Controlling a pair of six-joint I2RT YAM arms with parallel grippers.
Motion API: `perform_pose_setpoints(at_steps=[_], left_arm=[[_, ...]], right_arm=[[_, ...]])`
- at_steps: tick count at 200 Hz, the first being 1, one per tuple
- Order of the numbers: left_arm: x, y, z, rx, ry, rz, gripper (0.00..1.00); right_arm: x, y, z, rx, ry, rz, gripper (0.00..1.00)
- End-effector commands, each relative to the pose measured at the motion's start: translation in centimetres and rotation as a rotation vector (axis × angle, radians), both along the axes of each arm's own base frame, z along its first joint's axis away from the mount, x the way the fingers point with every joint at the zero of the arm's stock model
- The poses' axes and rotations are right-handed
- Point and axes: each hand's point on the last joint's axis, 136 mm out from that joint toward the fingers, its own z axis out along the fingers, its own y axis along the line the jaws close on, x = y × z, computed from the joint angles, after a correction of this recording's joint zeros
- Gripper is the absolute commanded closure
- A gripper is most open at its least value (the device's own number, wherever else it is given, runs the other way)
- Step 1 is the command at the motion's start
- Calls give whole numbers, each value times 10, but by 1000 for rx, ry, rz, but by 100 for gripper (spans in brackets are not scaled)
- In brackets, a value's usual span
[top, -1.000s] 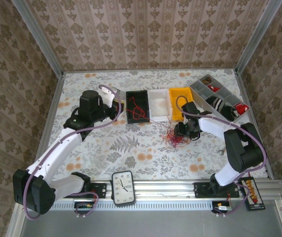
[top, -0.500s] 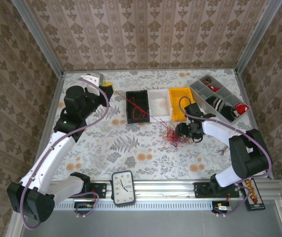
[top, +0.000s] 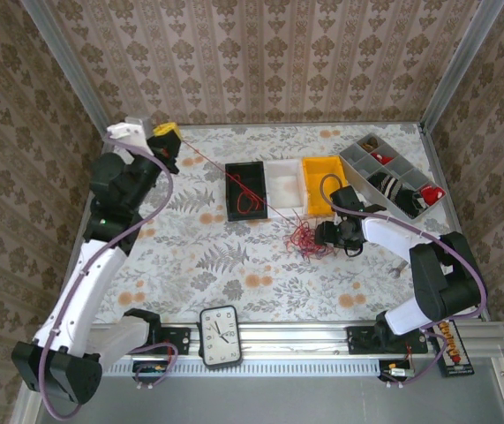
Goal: Untangle the cables
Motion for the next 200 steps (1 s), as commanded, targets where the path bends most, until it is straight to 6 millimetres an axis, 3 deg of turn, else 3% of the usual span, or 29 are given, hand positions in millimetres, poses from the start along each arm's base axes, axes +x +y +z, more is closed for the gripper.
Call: perform_pose_setpoints(at_steps=[1, 32, 85, 141, 200], left_arm=[[-27, 28, 80, -116, -214, 59, 100], [-31, 23, 96, -113, -242, 25, 100], [-38, 19, 108, -118, -280, -14, 100], [-47, 68, 147, -108, -329, 221, 100], [-47, 123, 155, -93, -306, 529, 100]], right_arm=[[-12, -17, -8, -72, 43, -36, 32], [-12, -19, -11, -83, 54, -43, 32], [-14, -23, -13, -101, 66, -59, 32], [-14, -24, -16, -102, 76, -68, 32], [-15, -26, -16, -99, 70, -77, 32]])
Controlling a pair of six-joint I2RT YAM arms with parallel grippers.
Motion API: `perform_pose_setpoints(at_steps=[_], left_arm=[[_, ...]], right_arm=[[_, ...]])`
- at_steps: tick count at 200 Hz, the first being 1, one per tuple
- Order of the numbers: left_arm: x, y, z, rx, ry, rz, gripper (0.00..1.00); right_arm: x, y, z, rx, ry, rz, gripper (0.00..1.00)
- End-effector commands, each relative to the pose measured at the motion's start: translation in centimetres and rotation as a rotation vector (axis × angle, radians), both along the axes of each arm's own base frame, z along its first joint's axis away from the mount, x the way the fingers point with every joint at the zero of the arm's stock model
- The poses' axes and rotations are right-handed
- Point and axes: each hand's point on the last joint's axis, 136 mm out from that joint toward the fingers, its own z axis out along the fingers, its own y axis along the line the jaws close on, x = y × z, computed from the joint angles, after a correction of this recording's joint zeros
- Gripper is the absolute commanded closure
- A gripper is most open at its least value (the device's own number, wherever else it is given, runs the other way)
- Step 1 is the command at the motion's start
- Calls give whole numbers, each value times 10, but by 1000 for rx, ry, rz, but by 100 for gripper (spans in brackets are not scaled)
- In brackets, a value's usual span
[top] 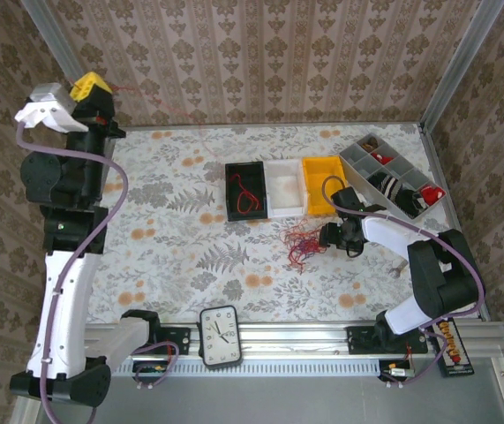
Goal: Untangle the cables
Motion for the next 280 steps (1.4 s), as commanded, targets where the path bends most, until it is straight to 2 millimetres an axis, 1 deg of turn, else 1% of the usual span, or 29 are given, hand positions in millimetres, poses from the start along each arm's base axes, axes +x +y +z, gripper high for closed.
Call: perform_pose_setpoints(at_steps=[1, 10, 18, 40, 50, 62, 83, 109, 127, 129, 132, 152, 169, 205, 224, 251, 265, 280], left_arm=[[-3, 34, 3, -19, 24, 185, 100], [-1, 36, 4, -24, 31, 182, 100], [2, 33, 3, -21, 43, 150, 100], [18, 7, -1, 5, 87, 4, 100], [22, -1, -3, 10, 103, -43, 100], [28, -4, -5, -6, 113, -66, 100], [35, -3, -7, -23, 121, -63, 100], [44, -4, -4, -46, 104, -79, 100], [52, -9, -3, -61, 95, -111, 100], [53, -10, -2, -64, 93, -115, 100], [54, -11, -2, -66, 91, -123, 100], [62, -21, -3, -89, 86, -182, 100], [73, -38, -11, -96, 104, -245, 100], [92, -90, -31, -81, 157, -387, 100], [102, -111, -45, -71, 192, -426, 100], [114, -130, -69, -68, 252, -463, 100], [117, -134, -76, -62, 269, -464, 100], [117, -133, -76, -53, 266, -452, 100]], right_arm=[[-10, -11, -7, -40, 38, -27, 32], [-10, -10, -7, -36, 35, -27, 32], [-9, -10, -7, -32, 31, -25, 32], [-7, -8, -4, -24, 15, -18, 32], [-6, -7, -2, -15, 5, -11, 32], [-4, -3, 1, 4, -16, 5, 33], [0, 2, 9, 30, -62, 23, 33], [5, 7, 21, 65, -121, 32, 33], [6, 7, 21, 71, -129, 28, 32], [7, 8, 28, 78, -151, 28, 32], [8, 8, 30, 79, -161, 27, 33], [8, 8, 31, 79, -169, 22, 33], [8, 5, 30, 69, -168, 12, 33], [8, 2, 29, 55, -168, 0, 33], [8, 2, 29, 53, -169, 1, 33], [8, 2, 29, 52, -167, 2, 33], [8, 2, 28, 53, -169, 2, 33], [8, 3, 29, 56, -171, 7, 33]])
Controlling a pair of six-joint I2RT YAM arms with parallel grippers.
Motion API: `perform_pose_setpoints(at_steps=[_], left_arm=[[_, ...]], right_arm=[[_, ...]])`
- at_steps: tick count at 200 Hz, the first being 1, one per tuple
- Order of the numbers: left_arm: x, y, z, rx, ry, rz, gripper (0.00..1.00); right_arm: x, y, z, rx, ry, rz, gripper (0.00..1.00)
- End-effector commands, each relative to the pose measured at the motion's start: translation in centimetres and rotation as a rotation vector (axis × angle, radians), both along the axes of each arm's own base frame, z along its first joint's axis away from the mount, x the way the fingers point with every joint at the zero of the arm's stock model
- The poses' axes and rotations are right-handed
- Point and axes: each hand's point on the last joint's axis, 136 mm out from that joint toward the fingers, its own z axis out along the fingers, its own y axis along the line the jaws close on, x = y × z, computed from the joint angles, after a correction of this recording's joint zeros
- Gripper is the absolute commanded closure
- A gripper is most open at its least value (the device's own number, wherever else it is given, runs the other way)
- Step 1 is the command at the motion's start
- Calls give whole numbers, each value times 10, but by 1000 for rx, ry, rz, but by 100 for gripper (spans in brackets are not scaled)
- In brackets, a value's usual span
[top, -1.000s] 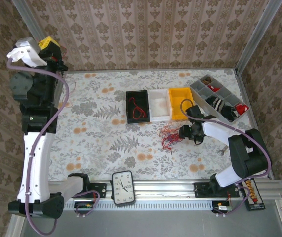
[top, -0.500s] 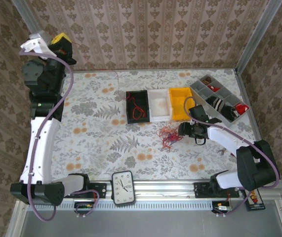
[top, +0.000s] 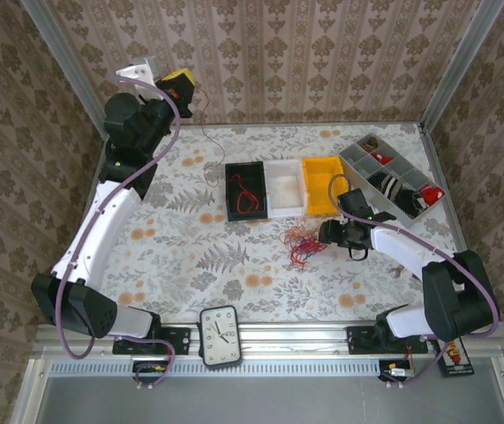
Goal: Untangle the cables
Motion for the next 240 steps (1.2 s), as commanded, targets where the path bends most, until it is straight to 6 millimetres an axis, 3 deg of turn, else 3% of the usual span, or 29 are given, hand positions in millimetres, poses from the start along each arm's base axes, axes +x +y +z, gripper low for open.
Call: perform_pose_setpoints(at_steps=[1, 51, 83, 130, 160, 173, 176, 182, 240], left_arm=[[-10, 0, 18, -16, -60, -9, 100], [-14, 2, 29, 9, -101, 12, 100], [-7, -10, 5, 24, -45, -4, 100], [7, -25, -56, 15, 91, -5, 100], [10, -48, -98, 47, 179, -29, 100], [13, -45, -118, 63, 223, -5, 100], [8, -57, -123, 70, 235, -29, 100], [6, -59, -133, 77, 259, -29, 100], [-11, -57, -229, 183, 509, 14, 100]], right_arm=[[0, -4, 1, -13, -18, -7, 33], [0, -3, -1, -11, -15, -3, 32], [0, -3, -1, -11, -15, -6, 33], [-2, -4, -1, -14, -12, -5, 32], [-2, -4, -1, -13, -10, -3, 32], [-2, -5, -1, -17, -11, -7, 33], [-2, -5, -1, -16, -12, -8, 32], [-3, -5, -1, -18, -12, -7, 32], [-4, -7, -4, -28, -6, -4, 32]])
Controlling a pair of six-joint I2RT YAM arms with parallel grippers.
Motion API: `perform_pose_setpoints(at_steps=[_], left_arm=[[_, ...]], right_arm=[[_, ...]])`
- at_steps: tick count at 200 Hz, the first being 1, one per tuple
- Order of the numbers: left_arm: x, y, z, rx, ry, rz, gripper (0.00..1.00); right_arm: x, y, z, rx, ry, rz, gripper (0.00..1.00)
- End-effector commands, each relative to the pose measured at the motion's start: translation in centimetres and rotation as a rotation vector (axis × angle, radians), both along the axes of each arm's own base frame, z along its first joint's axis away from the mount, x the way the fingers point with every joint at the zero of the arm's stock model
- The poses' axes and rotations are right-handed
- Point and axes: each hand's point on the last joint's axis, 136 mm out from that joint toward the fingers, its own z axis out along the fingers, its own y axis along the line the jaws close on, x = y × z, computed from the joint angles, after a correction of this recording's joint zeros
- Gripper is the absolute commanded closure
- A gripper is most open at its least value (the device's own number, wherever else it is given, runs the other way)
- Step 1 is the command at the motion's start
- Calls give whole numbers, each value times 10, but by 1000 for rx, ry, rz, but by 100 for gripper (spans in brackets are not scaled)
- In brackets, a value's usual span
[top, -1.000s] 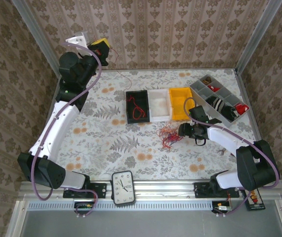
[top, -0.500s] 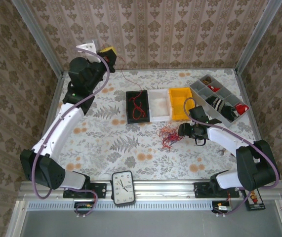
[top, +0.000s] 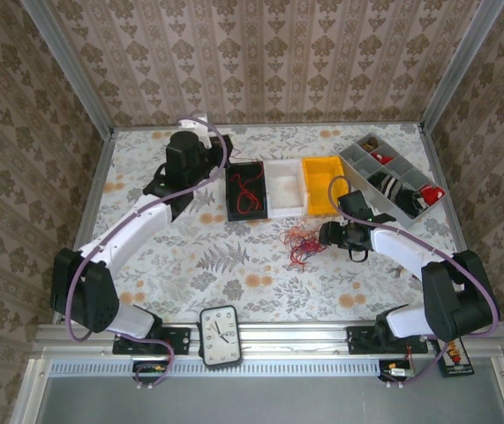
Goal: Untangle the cables
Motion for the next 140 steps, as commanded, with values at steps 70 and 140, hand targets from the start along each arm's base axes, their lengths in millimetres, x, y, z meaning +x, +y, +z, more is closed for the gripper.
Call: perform_pose_setpoints(at_steps=[70, 140], left_arm=[[-23, -17, -110, 107, 354, -5, 100], [-5, -51, -135, 42, 435, -87, 100]], right_arm=[[0, -6, 2, -27, -9, -6, 32], [-2, -6, 4, -28, -9, -8, 32]])
